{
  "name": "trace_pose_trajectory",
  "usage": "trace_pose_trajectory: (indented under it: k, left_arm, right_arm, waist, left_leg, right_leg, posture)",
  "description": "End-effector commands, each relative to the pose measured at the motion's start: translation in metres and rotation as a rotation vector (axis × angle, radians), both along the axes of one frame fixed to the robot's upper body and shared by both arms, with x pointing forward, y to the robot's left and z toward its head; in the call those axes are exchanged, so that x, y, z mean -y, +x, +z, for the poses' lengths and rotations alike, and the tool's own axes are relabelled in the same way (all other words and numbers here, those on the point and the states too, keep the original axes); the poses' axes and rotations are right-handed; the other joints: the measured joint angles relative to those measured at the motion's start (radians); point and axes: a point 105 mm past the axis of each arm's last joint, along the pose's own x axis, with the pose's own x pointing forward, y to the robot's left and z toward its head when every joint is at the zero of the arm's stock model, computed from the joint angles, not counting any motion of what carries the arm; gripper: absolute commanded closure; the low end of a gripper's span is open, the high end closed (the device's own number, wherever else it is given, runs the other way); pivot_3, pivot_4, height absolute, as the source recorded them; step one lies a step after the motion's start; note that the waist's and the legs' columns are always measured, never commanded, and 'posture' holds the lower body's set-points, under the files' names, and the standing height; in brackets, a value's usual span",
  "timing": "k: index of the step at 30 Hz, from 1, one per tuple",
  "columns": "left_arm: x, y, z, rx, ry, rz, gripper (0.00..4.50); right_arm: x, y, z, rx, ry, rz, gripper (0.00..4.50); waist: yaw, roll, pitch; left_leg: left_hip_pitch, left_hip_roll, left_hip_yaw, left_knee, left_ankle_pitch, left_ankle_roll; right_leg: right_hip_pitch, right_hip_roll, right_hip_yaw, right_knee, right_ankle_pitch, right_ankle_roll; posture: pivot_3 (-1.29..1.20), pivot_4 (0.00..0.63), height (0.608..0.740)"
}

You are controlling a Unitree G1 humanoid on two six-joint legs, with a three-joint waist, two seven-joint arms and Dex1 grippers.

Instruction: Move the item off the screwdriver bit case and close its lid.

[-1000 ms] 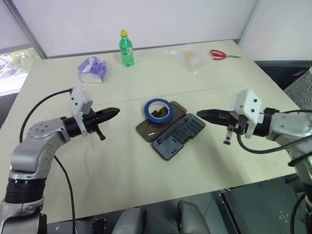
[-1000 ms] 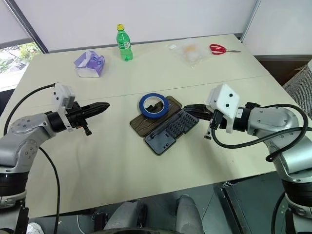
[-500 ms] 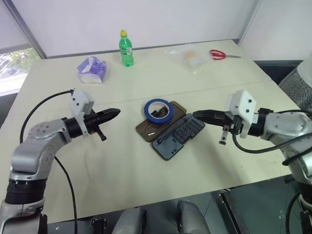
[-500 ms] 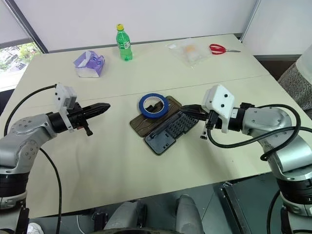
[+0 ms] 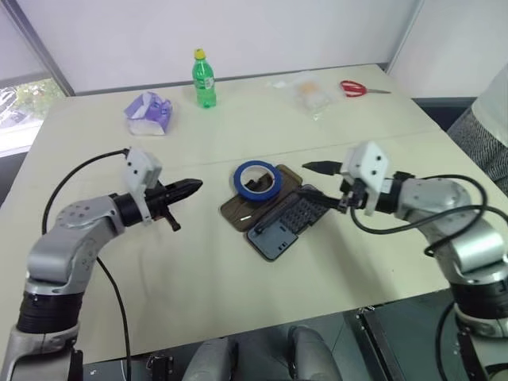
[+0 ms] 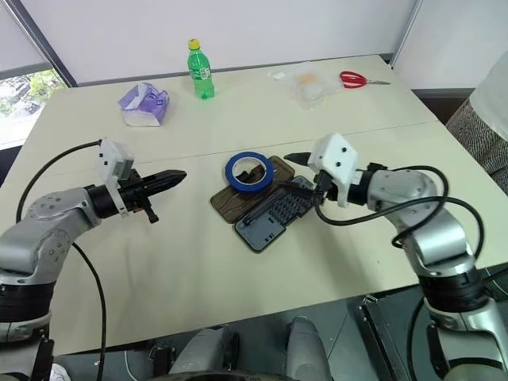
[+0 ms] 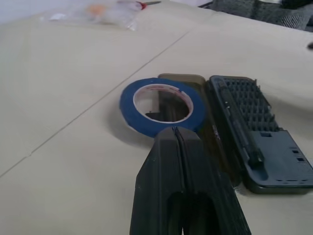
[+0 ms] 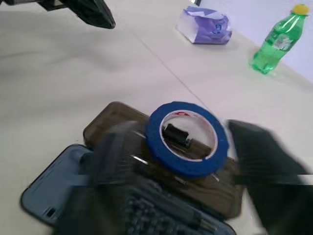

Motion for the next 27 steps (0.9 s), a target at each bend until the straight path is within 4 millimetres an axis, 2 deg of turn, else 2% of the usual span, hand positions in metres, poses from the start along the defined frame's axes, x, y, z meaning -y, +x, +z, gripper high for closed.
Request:
trace_pose_trajectory:
  k: [1,9,12,19,23,26,27]
  left_arm:
    - [0.002,0.000,0.013,0.063,0.016,-0.002,4.50]
    - [0.000,0.000,0.013,0.075,0.022,0.027,4.50]
    - [-0.001,0.000,0.012,0.078,0.025,0.038,4.50]
    - [-0.005,-0.001,0.010,0.085,0.032,0.063,4.50]
    - [-0.006,-0.002,0.008,0.088,0.040,0.076,4.50]
    - [-0.007,-0.002,0.006,0.091,0.046,0.082,4.50]
    - [-0.006,-0.001,0.006,0.092,0.046,0.083,4.50]
  right_arm:
    - [-0.017,0.010,0.003,0.039,-0.008,0.032,0.07]
    - [-0.067,0.052,-0.032,-0.053,-0.071,-0.004,0.07]
    - [-0.075,0.062,-0.042,-0.066,-0.112,-0.027,0.07]
    - [-0.073,0.078,-0.064,-0.096,-0.226,-0.079,0.07]
    - [-0.071,0.082,-0.080,-0.114,-0.313,-0.117,0.07]
    - [-0.071,0.081,-0.085,-0.119,-0.338,-0.111,0.07]
    - [-0.071,0.081,-0.086,-0.121,-0.347,-0.114,0.30]
  waist:
    - [-0.002,0.000,0.000]
    - [-0.021,0.000,0.000]
    - [-0.026,0.000,0.000]
    - [-0.027,0.000,0.000]
    - [-0.030,0.000,0.000]
    - [-0.029,0.001,0.000]
    - [-0.029,0.000,0.000]
  left_leg:
    - [0.000,0.000,0.000,0.000,0.000,0.000]
    - [-0.001,0.000,0.000,0.000,0.000,-0.001]
    - [-0.002,0.000,0.000,-0.001,0.001,-0.001]
    - [-0.007,-0.001,-0.001,0.000,0.001,-0.002]
    - [-0.007,-0.001,-0.001,-0.001,0.001,-0.002]
    - [-0.007,-0.001,-0.001,-0.001,0.001,-0.002]
    - [-0.007,-0.001,-0.001,0.000,0.001,-0.002]
  right_leg:
    - [0.000,0.000,0.000,0.000,0.000,0.000]
    - [-0.002,0.000,0.000,0.001,0.000,0.000]
    - [-0.004,0.000,0.000,0.002,0.000,0.000]
    - [-0.008,0.000,0.000,0.002,0.000,0.000]
    - [-0.008,0.000,0.000,0.002,0.000,0.000]
    - [-0.008,0.000,0.000,0.002,0.000,0.000]
    - [-0.008,0.000,0.000,0.002,0.000,0.000]
  posture:
    - [0.00,0.150,0.740]
    - [0.00,0.150,0.740]
    - [0.00,0.150,0.740]
    - [0.00,0.150,0.740]
    - [0.00,0.150,0.740]
    - [0.00,0.150,0.740]
    - [0.00,0.150,0.740]
